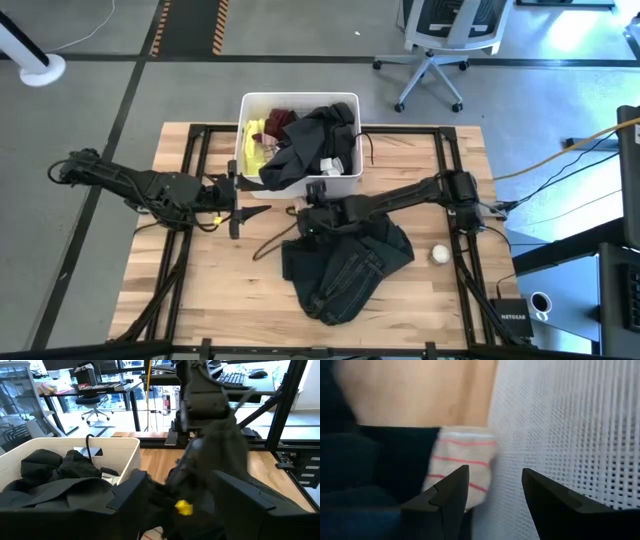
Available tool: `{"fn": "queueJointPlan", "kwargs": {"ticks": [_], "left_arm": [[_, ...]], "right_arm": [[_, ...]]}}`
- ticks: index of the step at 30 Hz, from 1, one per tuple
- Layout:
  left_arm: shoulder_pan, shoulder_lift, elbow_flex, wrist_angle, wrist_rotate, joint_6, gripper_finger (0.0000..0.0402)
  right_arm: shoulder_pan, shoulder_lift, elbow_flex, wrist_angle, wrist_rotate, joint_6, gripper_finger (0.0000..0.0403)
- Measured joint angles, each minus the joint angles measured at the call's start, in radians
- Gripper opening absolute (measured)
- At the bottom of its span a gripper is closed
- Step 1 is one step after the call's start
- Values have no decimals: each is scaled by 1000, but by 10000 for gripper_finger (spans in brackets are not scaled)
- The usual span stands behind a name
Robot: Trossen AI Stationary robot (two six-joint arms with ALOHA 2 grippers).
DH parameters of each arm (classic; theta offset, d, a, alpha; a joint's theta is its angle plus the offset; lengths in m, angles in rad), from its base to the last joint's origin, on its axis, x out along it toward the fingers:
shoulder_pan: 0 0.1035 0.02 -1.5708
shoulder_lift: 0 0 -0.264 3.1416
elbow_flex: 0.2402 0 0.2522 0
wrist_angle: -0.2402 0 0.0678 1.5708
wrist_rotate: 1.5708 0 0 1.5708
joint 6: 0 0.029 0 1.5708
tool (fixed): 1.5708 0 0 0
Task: Sort clothes
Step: Put the beige sock into the white laundry organizer
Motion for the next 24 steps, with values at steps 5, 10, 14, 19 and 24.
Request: {"fn": "queueJointPlan", "kwargs": {"ticks": [5, 10, 14, 19, 24], "left_arm": [[0, 0, 0, -1, 0, 0, 214], [0, 0, 0, 0, 0, -4, 214], [0, 0, 0, -1, 0, -5, 214], [0, 0, 0, -1, 0, -7, 214], [0, 0, 0, -1, 0, -7, 214]], "right_arm": [[-20, 37, 1, 12, -11, -17, 202], [-18, 65, 3, 31, -11, -22, 202], [-18, 90, 2, 29, -10, -19, 202], [-25, 133, 2, 26, -9, -5, 202], [-25, 157, 3, 20, -20, 0, 192]]}}
